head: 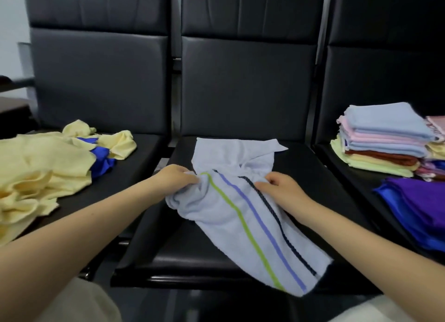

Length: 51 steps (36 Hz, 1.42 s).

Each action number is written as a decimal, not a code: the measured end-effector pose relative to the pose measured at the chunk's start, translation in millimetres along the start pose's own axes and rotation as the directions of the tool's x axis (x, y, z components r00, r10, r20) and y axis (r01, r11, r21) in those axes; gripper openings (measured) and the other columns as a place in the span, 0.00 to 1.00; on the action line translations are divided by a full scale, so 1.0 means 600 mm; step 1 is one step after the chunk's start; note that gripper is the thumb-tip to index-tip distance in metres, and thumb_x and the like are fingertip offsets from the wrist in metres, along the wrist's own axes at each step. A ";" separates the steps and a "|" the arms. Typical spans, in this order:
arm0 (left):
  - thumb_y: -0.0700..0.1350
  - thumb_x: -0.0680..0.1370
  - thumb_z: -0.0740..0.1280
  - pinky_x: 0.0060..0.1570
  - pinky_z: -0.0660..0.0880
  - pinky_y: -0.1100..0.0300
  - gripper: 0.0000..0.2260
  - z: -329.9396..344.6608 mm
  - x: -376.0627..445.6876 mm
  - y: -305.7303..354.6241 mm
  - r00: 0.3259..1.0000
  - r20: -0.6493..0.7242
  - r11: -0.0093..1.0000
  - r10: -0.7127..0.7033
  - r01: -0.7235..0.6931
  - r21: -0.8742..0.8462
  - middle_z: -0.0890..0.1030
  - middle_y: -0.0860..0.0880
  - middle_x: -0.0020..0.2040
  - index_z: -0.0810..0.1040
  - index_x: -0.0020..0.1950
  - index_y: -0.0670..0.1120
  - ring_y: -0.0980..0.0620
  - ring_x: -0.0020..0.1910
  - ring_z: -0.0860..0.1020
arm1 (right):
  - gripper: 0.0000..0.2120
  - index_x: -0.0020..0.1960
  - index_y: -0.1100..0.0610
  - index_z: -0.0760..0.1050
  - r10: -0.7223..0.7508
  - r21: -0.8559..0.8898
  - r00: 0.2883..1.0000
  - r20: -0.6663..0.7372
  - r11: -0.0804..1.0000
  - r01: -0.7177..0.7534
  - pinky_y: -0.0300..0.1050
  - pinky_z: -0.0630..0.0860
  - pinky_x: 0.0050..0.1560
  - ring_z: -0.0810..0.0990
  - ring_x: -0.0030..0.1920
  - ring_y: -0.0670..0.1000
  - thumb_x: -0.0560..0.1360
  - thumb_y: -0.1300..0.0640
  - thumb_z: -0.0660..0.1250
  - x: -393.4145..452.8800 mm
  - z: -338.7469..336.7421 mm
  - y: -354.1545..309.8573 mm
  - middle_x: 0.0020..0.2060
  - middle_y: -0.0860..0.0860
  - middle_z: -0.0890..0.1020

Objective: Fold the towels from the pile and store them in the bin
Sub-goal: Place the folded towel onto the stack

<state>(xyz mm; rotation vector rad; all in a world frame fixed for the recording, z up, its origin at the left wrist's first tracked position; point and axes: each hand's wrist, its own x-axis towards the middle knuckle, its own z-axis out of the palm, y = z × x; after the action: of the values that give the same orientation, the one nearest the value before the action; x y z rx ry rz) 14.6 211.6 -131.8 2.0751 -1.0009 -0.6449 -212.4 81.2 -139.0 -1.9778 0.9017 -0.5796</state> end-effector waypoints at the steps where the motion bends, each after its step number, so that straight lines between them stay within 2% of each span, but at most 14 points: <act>1: 0.47 0.72 0.66 0.39 0.68 0.58 0.10 -0.002 0.000 0.005 0.999 -0.031 0.994 -0.008 0.004 -0.111 0.71 0.46 0.34 0.70 0.35 0.44 0.49 0.36 0.70 | 0.11 0.39 0.58 0.69 -0.022 0.023 0.999 -0.043 0.999 0.023 0.44 0.64 0.37 0.68 0.36 0.49 0.76 0.56 0.68 0.003 -0.002 -0.005 0.33 0.53 0.69; 5: 0.43 0.73 0.58 0.37 0.68 0.58 0.08 -0.025 -0.004 0.025 0.993 -0.101 0.686 -0.053 -0.037 -0.727 0.70 0.48 0.33 0.67 0.34 0.45 0.51 0.34 0.70 | 0.12 0.37 0.60 0.70 -0.078 0.129 0.973 -0.217 0.986 0.108 0.34 0.66 0.31 0.69 0.32 0.43 0.77 0.57 0.68 0.014 -0.012 -0.033 0.33 0.50 0.71; 10: 0.44 0.74 0.55 0.44 0.75 0.56 0.09 -0.053 -0.012 0.012 0.997 -0.073 0.253 -0.010 -0.068 -0.965 0.77 0.45 0.36 0.69 0.35 0.44 0.47 0.39 0.79 | 0.09 0.41 0.58 0.73 -0.099 0.273 0.944 -0.315 0.943 0.191 0.33 0.70 0.30 0.72 0.29 0.41 0.77 0.54 0.68 0.030 -0.024 -0.056 0.32 0.48 0.75; 12: 0.51 0.75 0.57 0.40 0.73 0.58 0.13 -0.059 -0.011 0.005 0.996 0.012 0.344 -0.087 0.042 -0.938 0.74 0.47 0.34 0.68 0.34 0.46 0.49 0.36 0.76 | 0.09 0.40 0.55 0.73 -0.138 0.211 0.941 -0.308 0.955 0.209 0.34 0.70 0.32 0.73 0.31 0.42 0.76 0.54 0.69 0.042 -0.021 -0.052 0.32 0.47 0.76; 15: 0.58 0.78 0.60 0.34 0.72 0.60 0.21 -0.065 -0.006 -0.016 0.968 0.169 0.741 -0.184 0.250 -0.623 0.74 0.48 0.33 0.73 0.31 0.46 0.52 0.32 0.75 | 0.08 0.40 0.51 0.73 -0.185 -0.123 0.976 -0.119 0.978 0.170 0.33 0.67 0.32 0.73 0.35 0.44 0.76 0.53 0.70 0.059 -0.008 -0.029 0.34 0.44 0.75; 17: 0.60 0.81 0.56 0.43 0.73 0.59 0.24 -0.057 0.005 -0.041 0.957 0.151 0.916 -0.247 0.281 -0.285 0.80 0.44 0.42 0.78 0.40 0.43 0.50 0.39 0.77 | 0.10 0.38 0.50 0.71 -0.132 -0.434 0.985 0.109 0.885 0.166 0.34 0.63 0.33 0.72 0.38 0.47 0.76 0.52 0.69 0.062 0.003 -0.005 0.34 0.43 0.72; 19: 0.61 0.80 0.57 0.53 0.72 0.57 0.26 -0.048 0.019 -0.060 0.967 0.011 0.967 -0.255 0.255 -0.012 0.82 0.42 0.52 0.81 0.49 0.40 0.47 0.49 0.79 | 0.11 0.42 0.59 0.74 -0.078 -0.500 0.970 0.228 0.846 0.186 0.42 0.65 0.37 0.72 0.40 0.49 0.77 0.52 0.67 0.058 0.010 0.016 0.35 0.50 0.74; 22: 0.60 0.80 0.59 0.53 0.71 0.56 0.23 -0.041 0.021 -0.053 0.986 -0.079 0.984 -0.145 0.152 0.096 0.83 0.45 0.50 0.82 0.47 0.42 0.48 0.51 0.79 | 0.16 0.43 0.67 0.71 -0.123 -0.403 0.962 0.244 0.889 0.216 0.46 0.62 0.38 0.69 0.37 0.48 0.77 0.53 0.67 0.048 0.004 0.023 0.35 0.55 0.71; 27: 0.59 0.78 0.64 0.48 0.74 0.56 0.17 -0.018 0.021 -0.039 0.986 -0.117 0.959 0.117 -0.081 0.273 0.83 0.49 0.42 0.78 0.52 0.45 0.51 0.45 0.80 | 0.21 0.33 0.55 0.59 -0.152 -0.392 0.941 0.303 0.880 0.269 0.40 0.56 0.32 0.60 0.29 0.44 0.77 0.52 0.67 0.045 0.002 0.017 0.28 0.48 0.61; 29: 0.60 0.77 0.65 0.52 0.73 0.58 0.18 -0.006 0.028 -0.039 0.961 -0.119 0.919 0.250 -0.197 0.342 0.79 0.52 0.49 0.77 0.59 0.50 0.53 0.50 0.77 | 0.23 0.31 0.54 0.58 -0.110 -0.419 0.939 0.326 0.874 0.248 0.40 0.57 0.30 0.61 0.28 0.44 0.77 0.48 0.67 0.047 0.006 0.014 0.26 0.47 0.61; 34: 0.59 0.77 0.65 0.62 0.68 0.63 0.16 0.034 0.037 -0.011 0.877 0.136 0.848 0.461 -0.481 0.224 0.72 0.58 0.62 0.76 0.64 0.58 0.61 0.63 0.67 | 0.21 0.31 0.56 0.64 -0.040 -0.466 0.920 0.391 0.853 0.235 0.44 0.62 0.34 0.66 0.31 0.46 0.77 0.47 0.65 0.039 0.014 0.001 0.28 0.50 0.67; 36: 0.58 0.77 0.65 0.60 0.71 0.62 0.10 0.050 0.041 -0.003 0.852 0.255 0.814 0.457 -0.516 0.267 0.76 0.58 0.56 0.79 0.54 0.57 0.62 0.57 0.73 | 0.21 0.31 0.55 0.64 -0.055 -0.517 0.924 0.377 0.815 0.260 0.46 0.63 0.35 0.67 0.31 0.47 0.77 0.45 0.64 0.037 0.009 -0.002 0.28 0.50 0.69; 40: 0.57 0.77 0.66 0.50 0.71 0.64 0.08 0.055 0.050 -0.006 0.849 0.220 0.791 0.481 -0.528 0.309 0.77 0.55 0.49 0.79 0.45 0.54 0.59 0.46 0.75 | 0.22 0.34 0.54 0.70 -0.110 -0.719 0.943 0.313 0.622 0.311 0.47 0.68 0.36 0.73 0.34 0.48 0.78 0.38 0.60 0.039 -0.018 0.006 0.30 0.48 0.73; 51: 0.58 0.77 0.65 0.46 0.74 0.60 0.10 0.048 0.058 -0.021 0.872 0.141 0.780 0.469 -0.484 0.397 0.79 0.55 0.41 0.76 0.53 0.53 0.58 0.42 0.77 | 0.32 0.32 0.53 0.63 0.113 -0.810 0.966 0.233 0.572 0.129 0.44 0.62 0.34 0.66 0.30 0.48 0.66 0.22 0.57 0.015 -0.089 0.034 0.28 0.48 0.67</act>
<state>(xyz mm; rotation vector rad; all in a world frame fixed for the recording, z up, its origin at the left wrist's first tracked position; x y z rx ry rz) 20.3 177.5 -163.4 2.0307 -1.7392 -0.2048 -250.8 39.2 -127.8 -2.8102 1.1050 0.1967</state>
